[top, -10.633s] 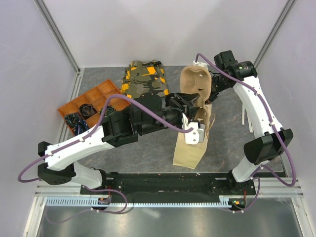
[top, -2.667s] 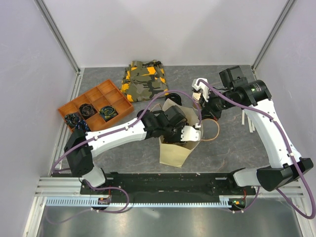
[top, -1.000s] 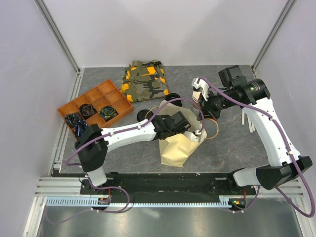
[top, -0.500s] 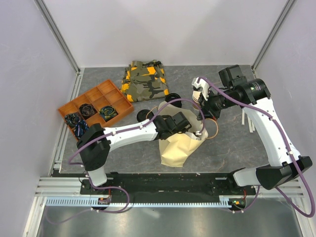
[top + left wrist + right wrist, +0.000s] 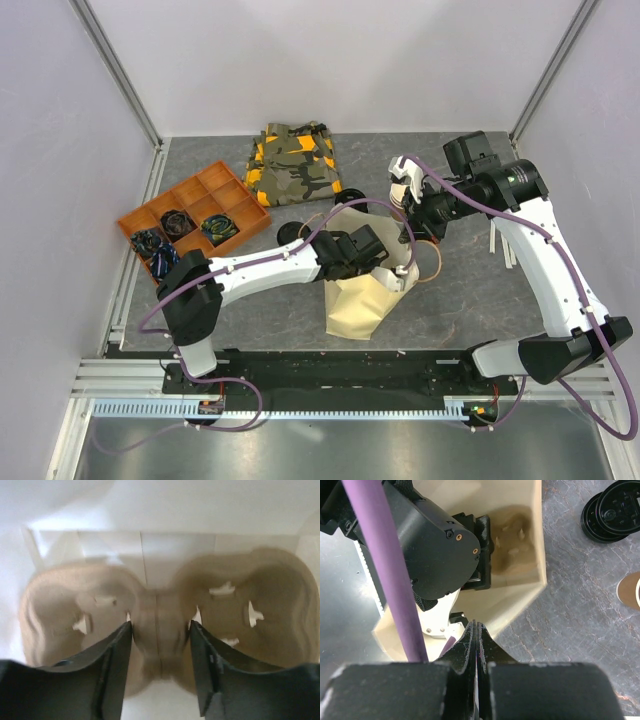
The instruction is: Pack the takeout coffee
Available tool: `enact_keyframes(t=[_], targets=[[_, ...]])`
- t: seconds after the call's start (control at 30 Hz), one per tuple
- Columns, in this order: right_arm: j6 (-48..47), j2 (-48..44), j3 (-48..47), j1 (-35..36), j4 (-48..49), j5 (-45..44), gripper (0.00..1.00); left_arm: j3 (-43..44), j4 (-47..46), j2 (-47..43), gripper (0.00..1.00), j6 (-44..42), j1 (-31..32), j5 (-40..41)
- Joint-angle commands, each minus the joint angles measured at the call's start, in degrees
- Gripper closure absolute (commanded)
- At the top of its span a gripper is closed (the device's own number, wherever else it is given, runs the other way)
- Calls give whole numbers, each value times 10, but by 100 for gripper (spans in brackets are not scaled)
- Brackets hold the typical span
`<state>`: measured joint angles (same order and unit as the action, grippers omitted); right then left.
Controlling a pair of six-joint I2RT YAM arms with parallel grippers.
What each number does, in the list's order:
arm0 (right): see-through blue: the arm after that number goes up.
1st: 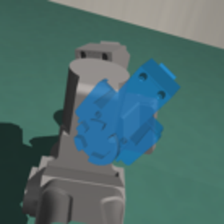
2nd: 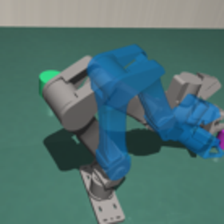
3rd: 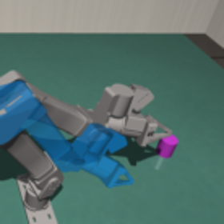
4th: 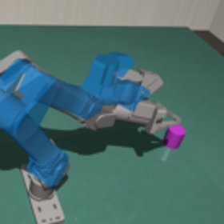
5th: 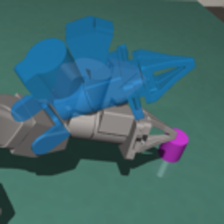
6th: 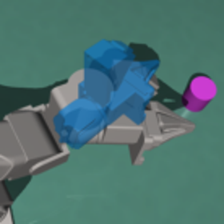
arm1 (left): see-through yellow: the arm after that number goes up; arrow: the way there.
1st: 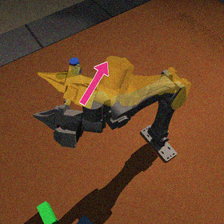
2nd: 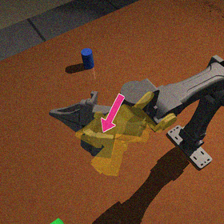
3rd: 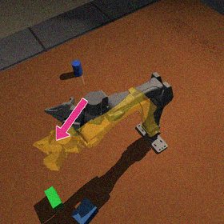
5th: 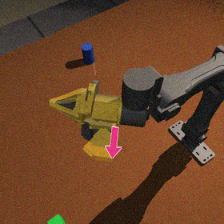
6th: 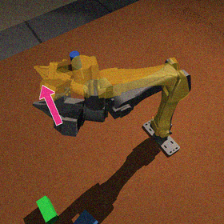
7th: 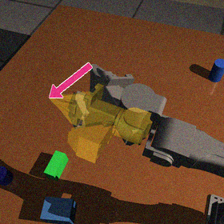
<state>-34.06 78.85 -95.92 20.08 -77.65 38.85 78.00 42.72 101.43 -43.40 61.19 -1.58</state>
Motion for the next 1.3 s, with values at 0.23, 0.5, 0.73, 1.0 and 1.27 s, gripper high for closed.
enact_keyframes(t=[0.23, 0.5, 0.73, 1.0, 1.27], targets=[[27, 24, 2, 3, -33, -3, 87, 35, 27, -4, 25, -11, 2, 4], [50, 33, 0, 3, -22, -22, 75, 53, 27, -13, 12, -5, 2, 3], [54, 32, 7, 2, -15, -34, 90, 59, 25, -29, 7, -3, 2, 9], [61, 29, 12, 3, -3, -43, 100, 65, 7, -56, 5, 5, 2, 13], [68, 24, 17, 3, 7, -50, 100, 82, 8, -76, 3, 3, 2, 10]])
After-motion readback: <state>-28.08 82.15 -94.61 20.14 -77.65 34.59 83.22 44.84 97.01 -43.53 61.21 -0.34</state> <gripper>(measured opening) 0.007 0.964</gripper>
